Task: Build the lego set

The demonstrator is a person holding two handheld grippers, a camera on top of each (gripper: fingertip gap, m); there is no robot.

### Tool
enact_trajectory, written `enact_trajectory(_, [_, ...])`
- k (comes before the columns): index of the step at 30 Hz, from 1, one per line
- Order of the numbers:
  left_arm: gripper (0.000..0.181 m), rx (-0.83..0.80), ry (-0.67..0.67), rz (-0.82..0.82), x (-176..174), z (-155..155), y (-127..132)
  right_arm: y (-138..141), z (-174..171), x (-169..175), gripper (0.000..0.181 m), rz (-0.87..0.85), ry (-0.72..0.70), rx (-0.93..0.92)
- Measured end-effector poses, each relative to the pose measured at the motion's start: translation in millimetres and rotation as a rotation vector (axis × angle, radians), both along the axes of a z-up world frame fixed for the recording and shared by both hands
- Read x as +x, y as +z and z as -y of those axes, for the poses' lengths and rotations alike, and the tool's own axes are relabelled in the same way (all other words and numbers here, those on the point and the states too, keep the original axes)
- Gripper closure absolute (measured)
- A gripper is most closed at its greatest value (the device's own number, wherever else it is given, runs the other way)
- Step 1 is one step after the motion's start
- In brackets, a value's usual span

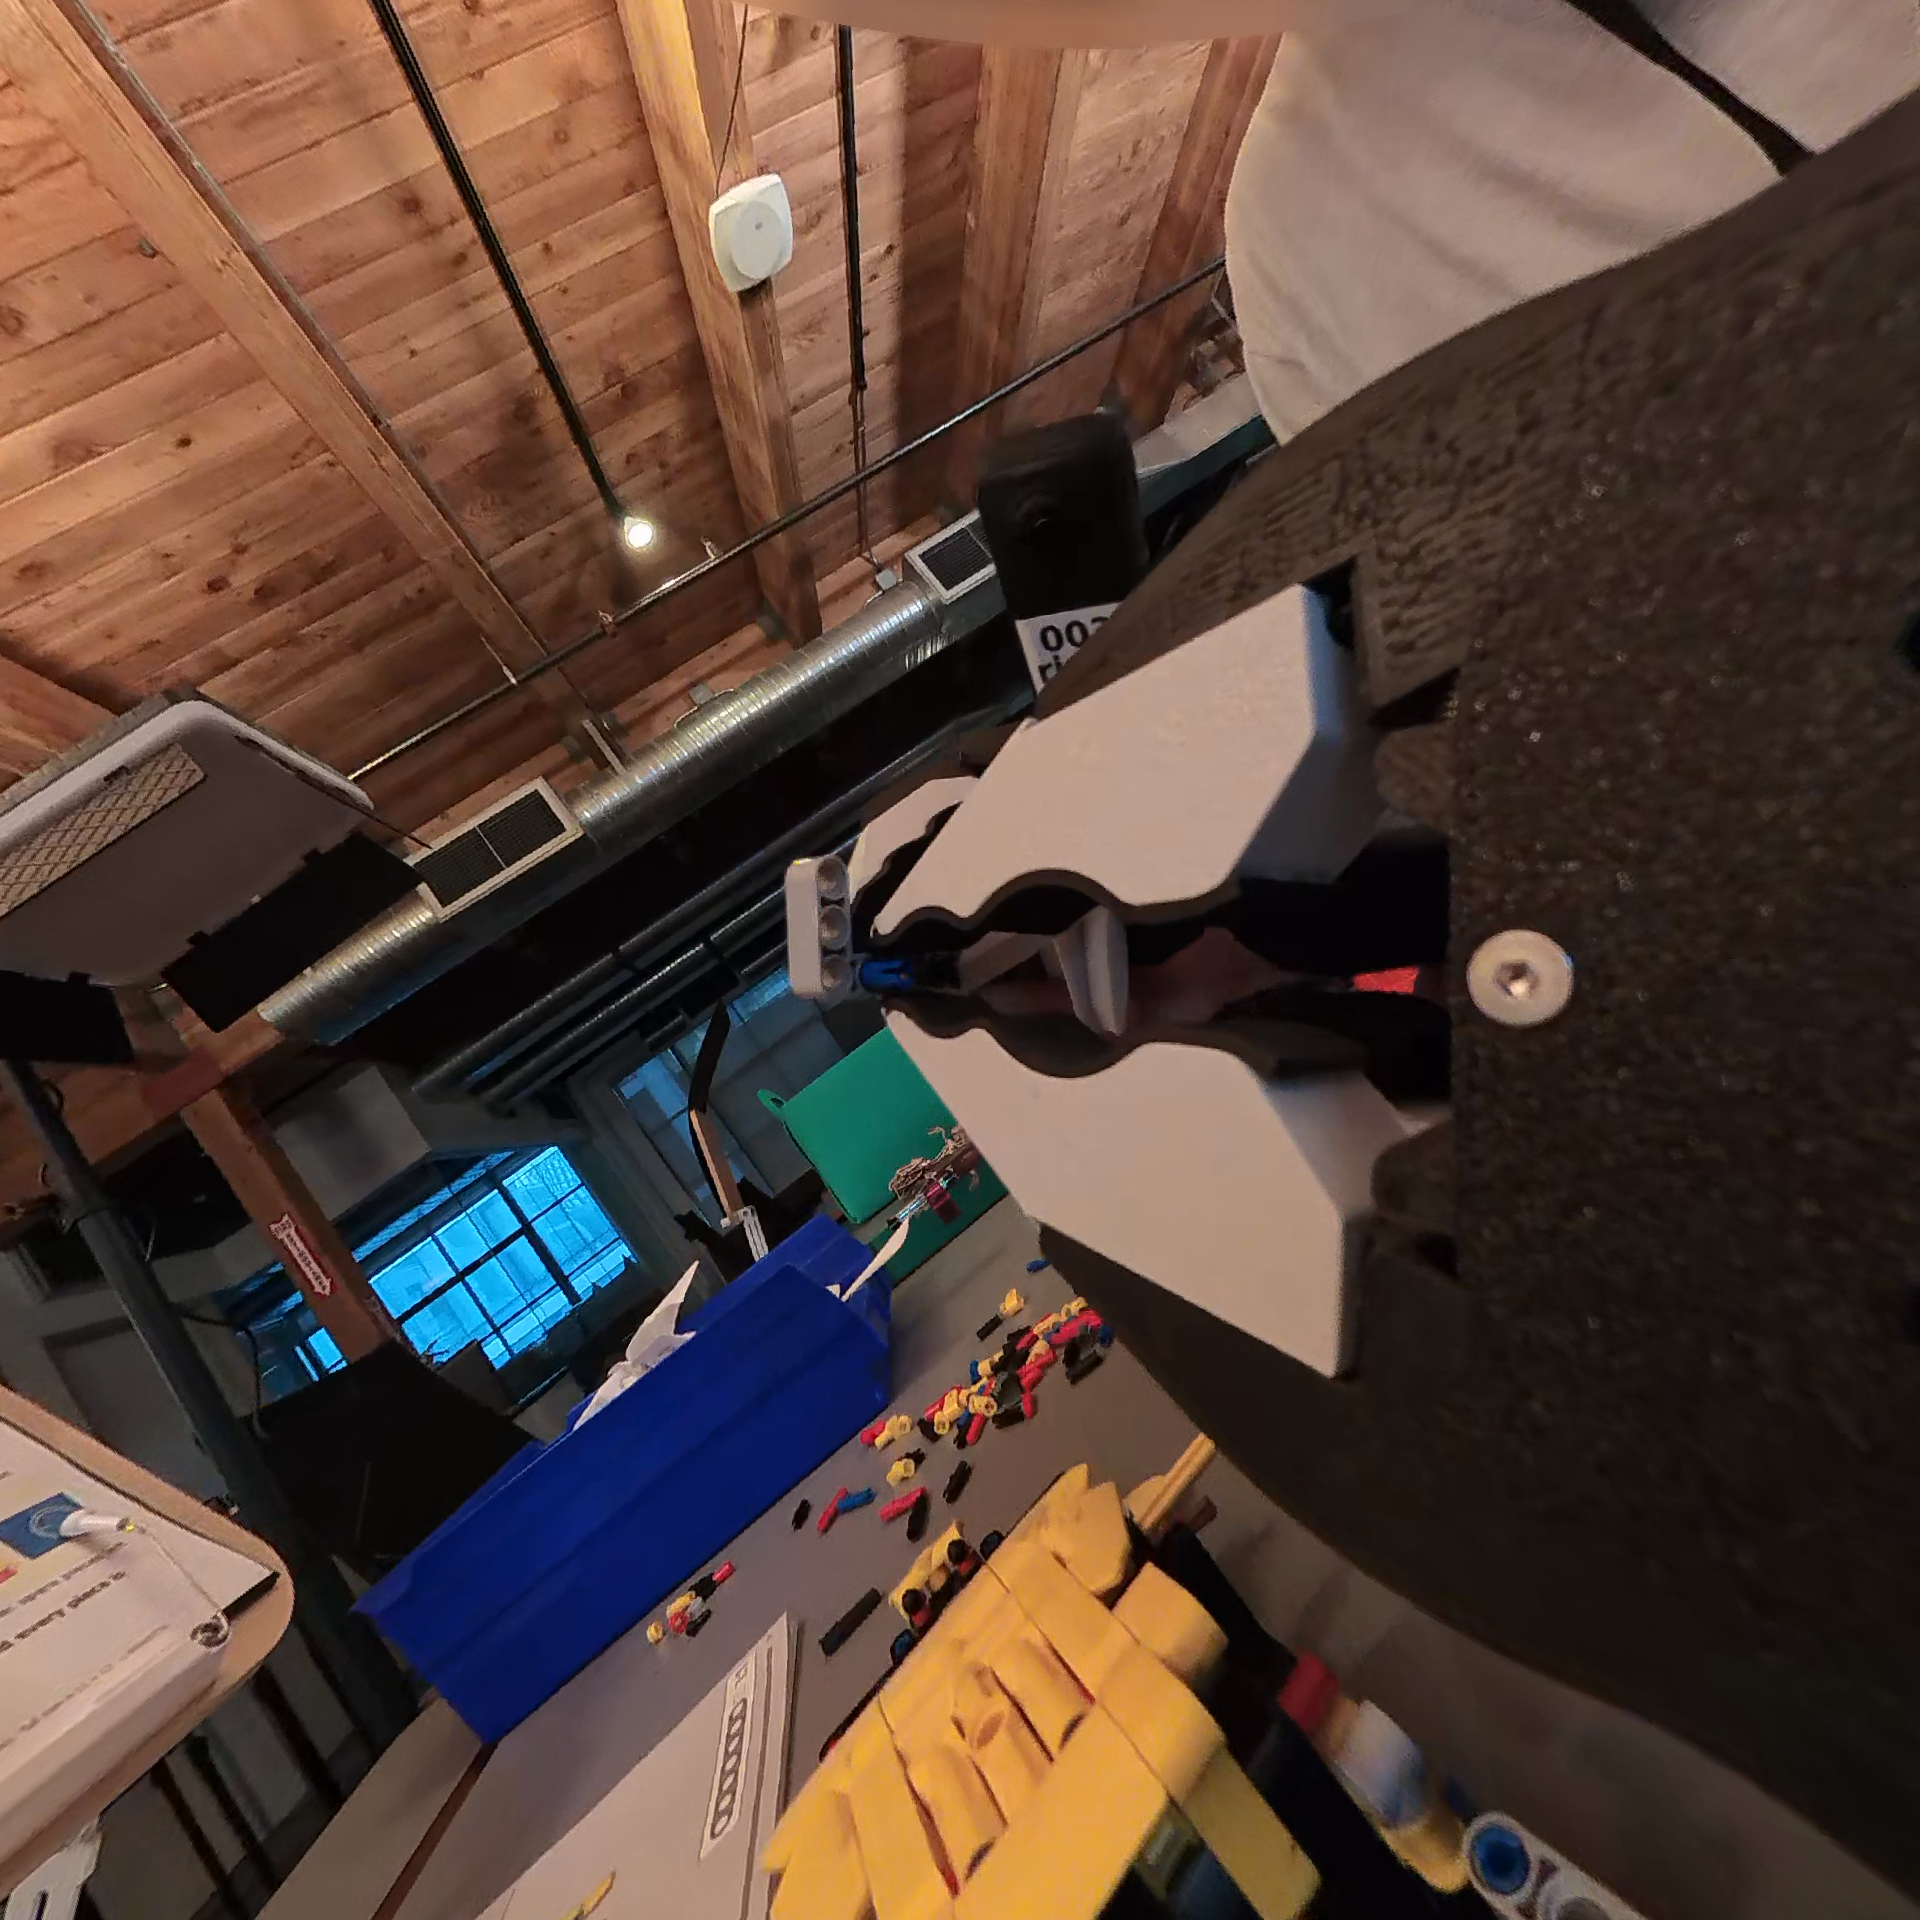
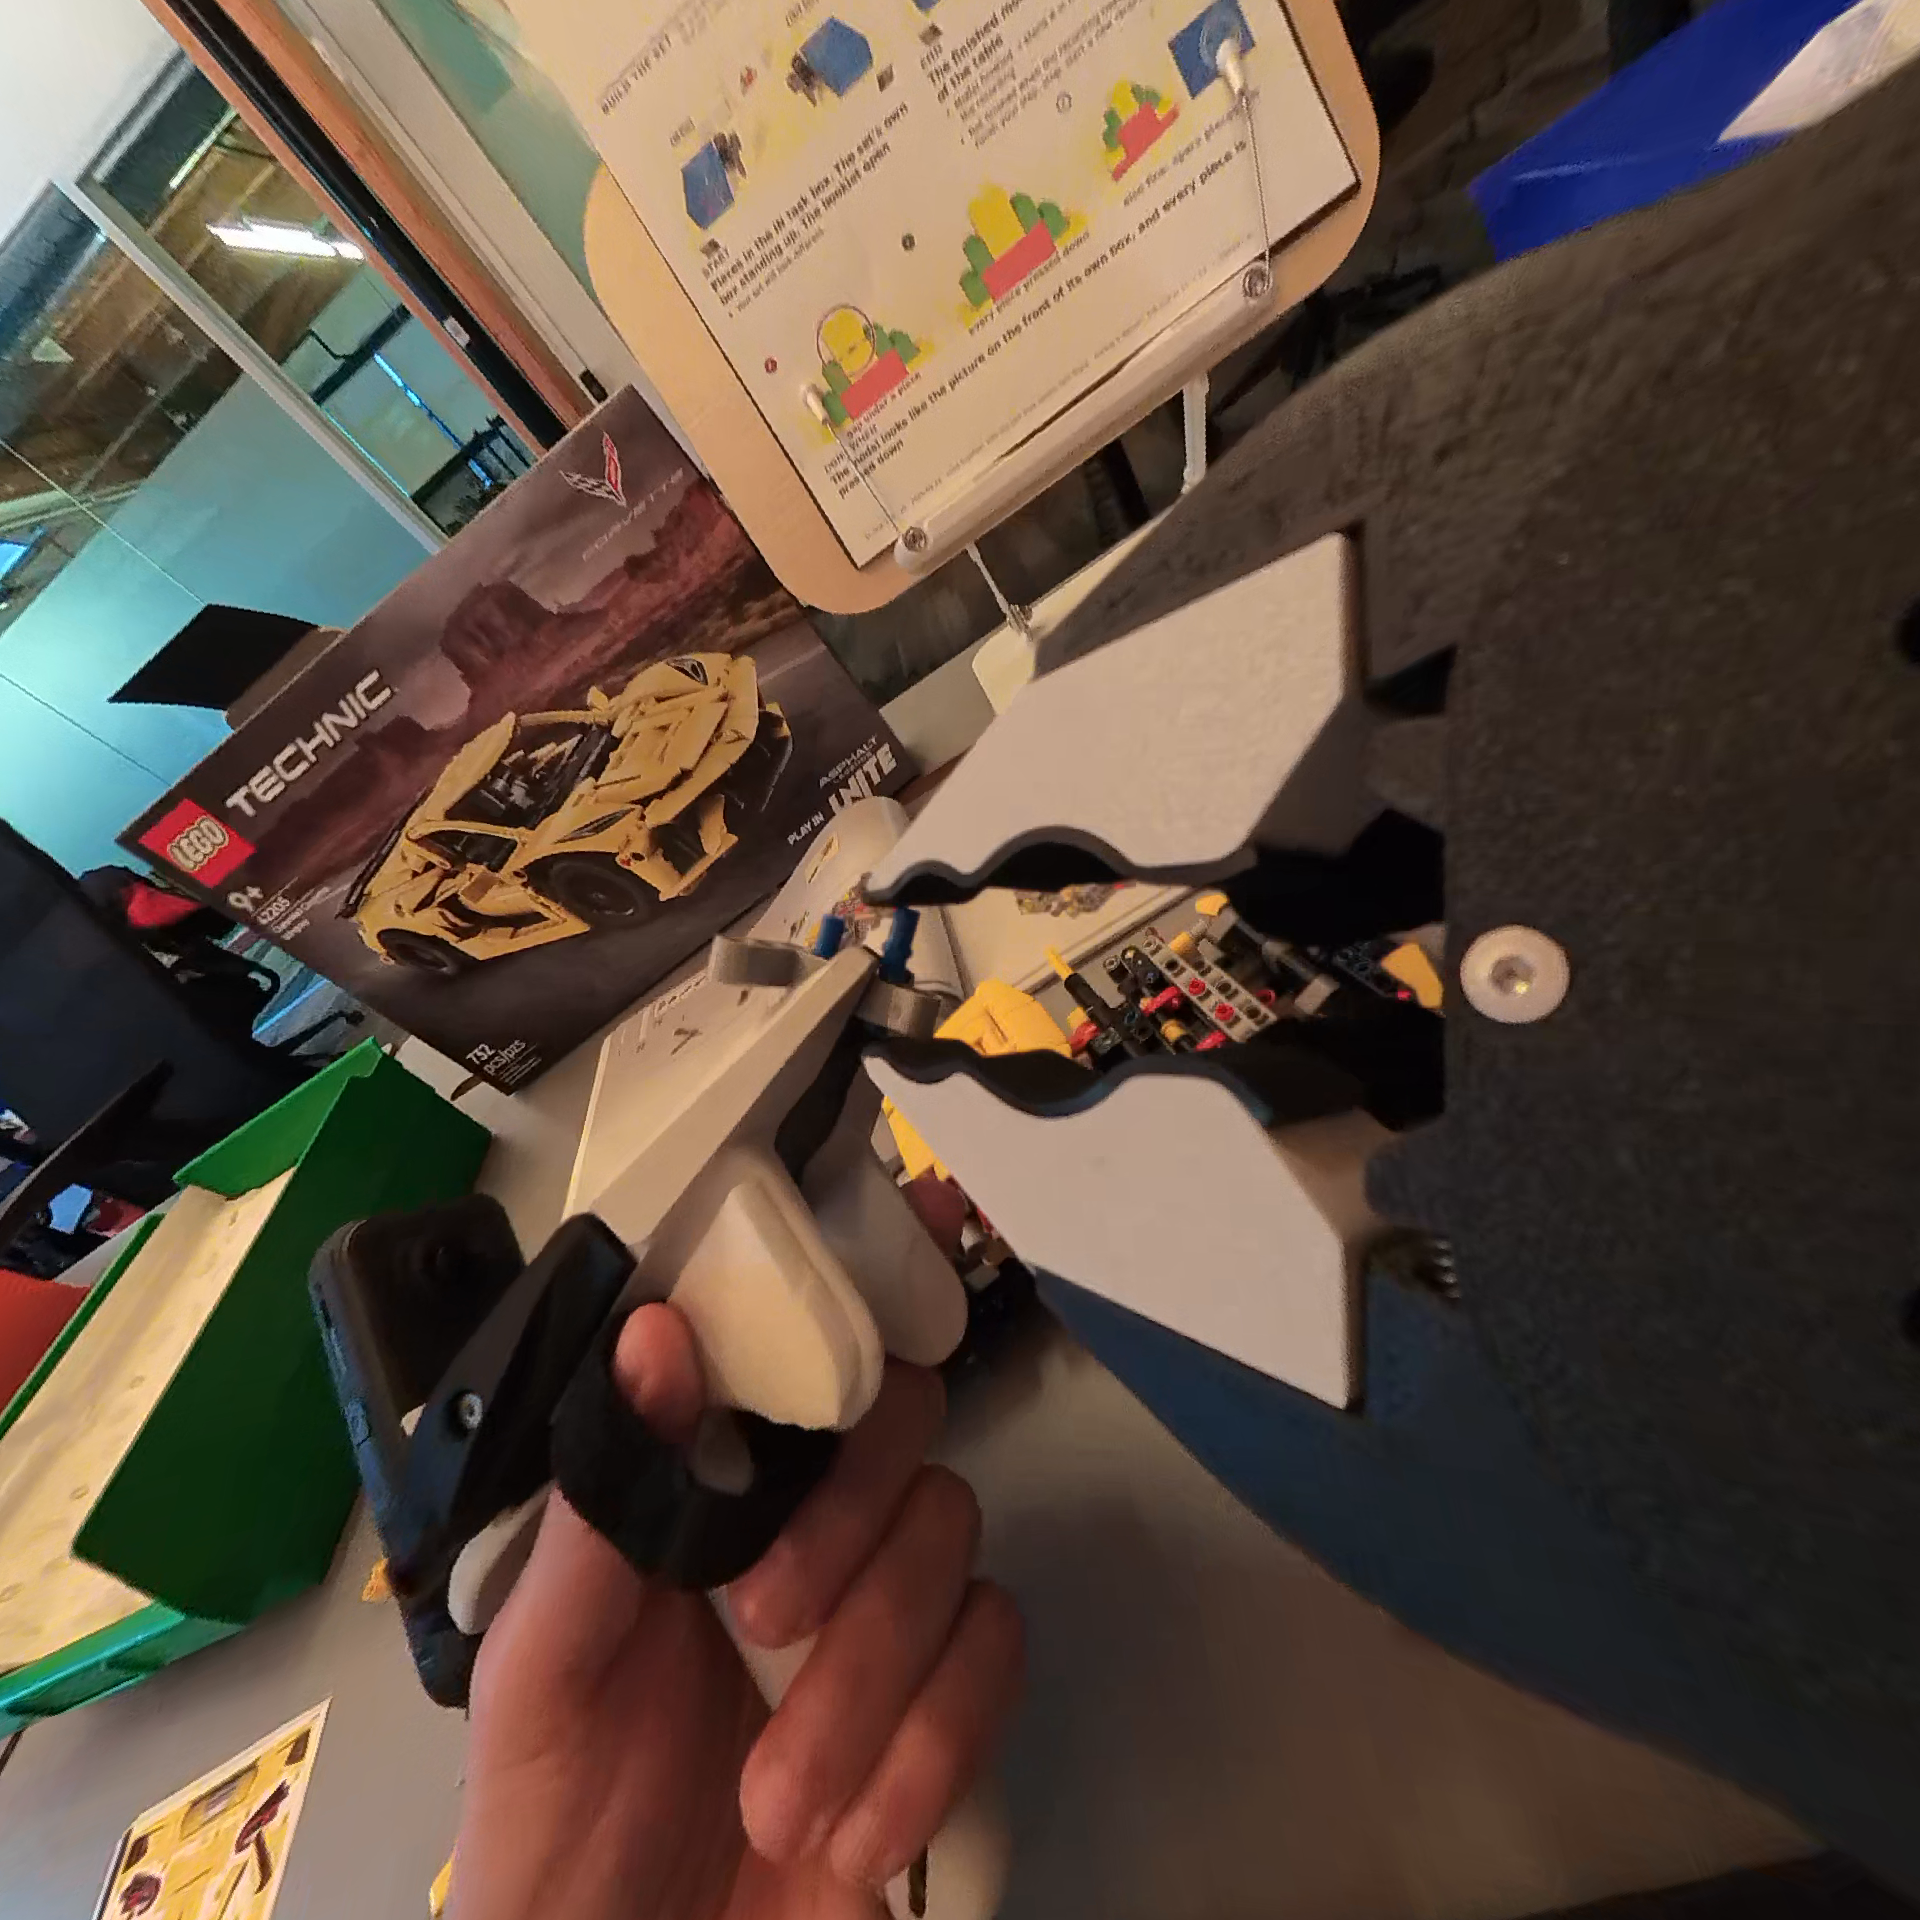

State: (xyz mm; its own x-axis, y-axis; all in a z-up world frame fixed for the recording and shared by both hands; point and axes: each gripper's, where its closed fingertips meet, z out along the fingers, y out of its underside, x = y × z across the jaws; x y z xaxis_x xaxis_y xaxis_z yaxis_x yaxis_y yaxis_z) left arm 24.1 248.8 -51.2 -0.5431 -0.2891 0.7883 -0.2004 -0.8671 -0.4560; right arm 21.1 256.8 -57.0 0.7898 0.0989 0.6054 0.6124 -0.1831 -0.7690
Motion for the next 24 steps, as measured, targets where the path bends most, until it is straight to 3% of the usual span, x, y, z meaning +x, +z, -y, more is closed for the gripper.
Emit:
enact_trajectory(18, [0.173, 0.029, 0.018, -0.007, 0.3, -0.8, -3.5, -8.8, 2.5, 1.1, 0.164, 0.023, -0.008, -0.067])
enact_trajectory(24, [0.173, 0.026, 0.019, -0.002, -0.5, -2.4, -2.8, -8.8, 0.9, -0.1, 0.166, -0.047, 0.020, -0.081])
